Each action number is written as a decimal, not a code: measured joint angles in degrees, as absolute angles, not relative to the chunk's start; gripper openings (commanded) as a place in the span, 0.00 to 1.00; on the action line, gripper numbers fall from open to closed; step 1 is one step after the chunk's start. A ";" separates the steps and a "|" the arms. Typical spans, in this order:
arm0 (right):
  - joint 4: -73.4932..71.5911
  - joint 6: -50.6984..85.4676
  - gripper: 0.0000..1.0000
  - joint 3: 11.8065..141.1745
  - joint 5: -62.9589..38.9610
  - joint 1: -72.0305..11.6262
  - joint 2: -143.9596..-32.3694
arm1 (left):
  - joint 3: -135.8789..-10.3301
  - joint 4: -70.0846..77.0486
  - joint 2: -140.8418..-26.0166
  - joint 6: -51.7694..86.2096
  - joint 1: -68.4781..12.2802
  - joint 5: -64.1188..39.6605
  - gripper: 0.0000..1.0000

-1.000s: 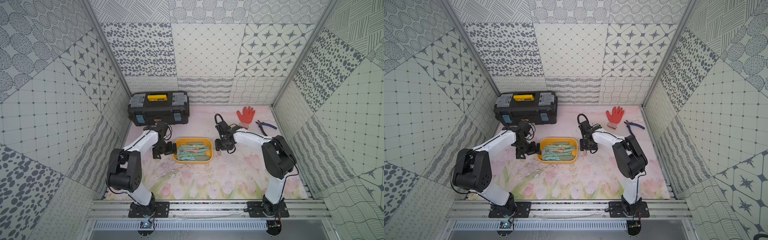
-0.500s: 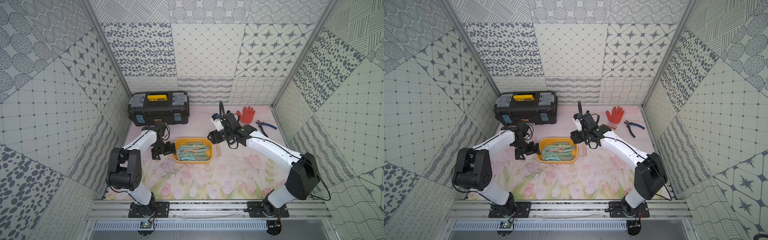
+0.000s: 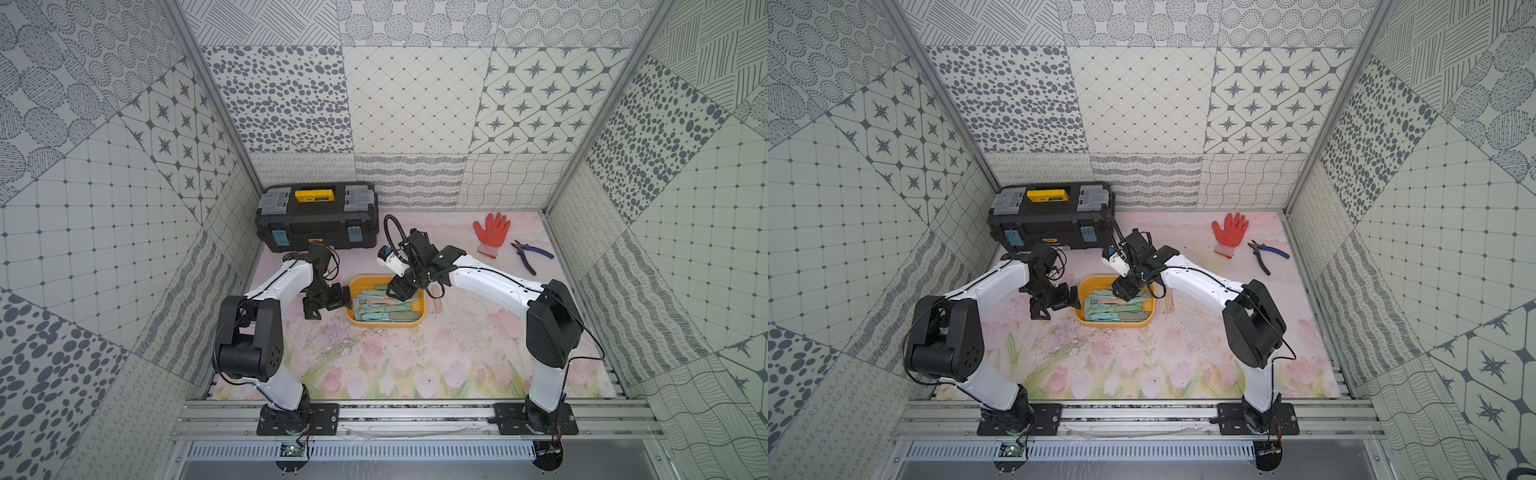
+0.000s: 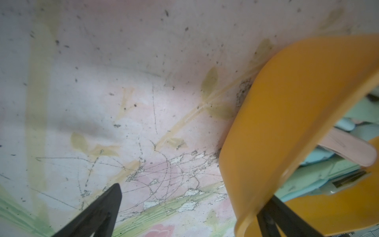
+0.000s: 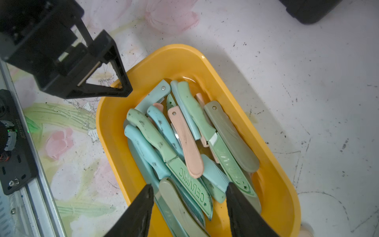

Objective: Take the fruit knife out of the storage box
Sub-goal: Pick up the fruit knife from the storage box.

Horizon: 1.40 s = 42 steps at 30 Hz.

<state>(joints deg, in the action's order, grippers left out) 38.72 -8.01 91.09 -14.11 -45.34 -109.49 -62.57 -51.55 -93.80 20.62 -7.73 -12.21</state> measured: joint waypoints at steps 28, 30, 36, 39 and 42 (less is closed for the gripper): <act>46.68 -9.93 0.49 104.57 -5.85 -47.57 -126.30 | -62.57 -51.57 -93.76 20.62 -7.44 -12.49 0.98; 47.09 -9.96 0.49 104.84 -5.91 -47.57 -126.82 | -62.57 -51.57 -93.76 20.62 -7.44 -12.49 0.98; 47.68 -10.13 0.49 106.32 -5.48 -47.62 -127.70 | -62.57 -51.57 -93.76 20.62 -7.44 -12.51 0.98; 47.94 -10.17 0.49 106.85 -5.23 -47.62 -128.05 | -62.57 -51.57 -93.76 20.62 -7.44 -12.53 0.98; 48.66 -10.61 0.49 108.47 -5.19 -47.62 -129.12 | -62.57 -51.57 -93.76 20.62 -7.44 -12.60 0.98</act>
<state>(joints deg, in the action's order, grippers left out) 48.66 -10.61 108.47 -5.19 -47.62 -129.12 -62.57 -51.57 -93.76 20.62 -7.44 -12.60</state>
